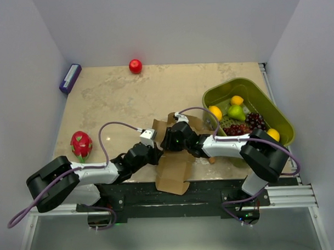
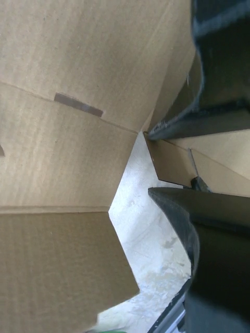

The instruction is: Fold the paper box

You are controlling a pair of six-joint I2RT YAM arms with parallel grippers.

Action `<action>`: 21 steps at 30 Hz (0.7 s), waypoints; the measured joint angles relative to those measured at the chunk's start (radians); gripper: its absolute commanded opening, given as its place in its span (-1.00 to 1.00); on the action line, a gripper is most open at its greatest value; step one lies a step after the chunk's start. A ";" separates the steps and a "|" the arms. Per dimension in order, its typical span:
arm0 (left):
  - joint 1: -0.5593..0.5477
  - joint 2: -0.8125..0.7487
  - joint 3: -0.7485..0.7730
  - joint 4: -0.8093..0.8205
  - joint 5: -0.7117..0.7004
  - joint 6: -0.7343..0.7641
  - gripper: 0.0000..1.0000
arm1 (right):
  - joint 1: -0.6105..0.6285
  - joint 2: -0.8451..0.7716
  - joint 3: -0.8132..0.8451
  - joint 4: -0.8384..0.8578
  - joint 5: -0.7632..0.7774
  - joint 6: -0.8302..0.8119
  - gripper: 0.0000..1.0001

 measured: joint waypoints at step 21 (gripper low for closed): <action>0.000 -0.220 -0.047 -0.167 0.020 -0.064 0.31 | 0.000 0.000 -0.031 0.045 -0.019 0.015 -1.00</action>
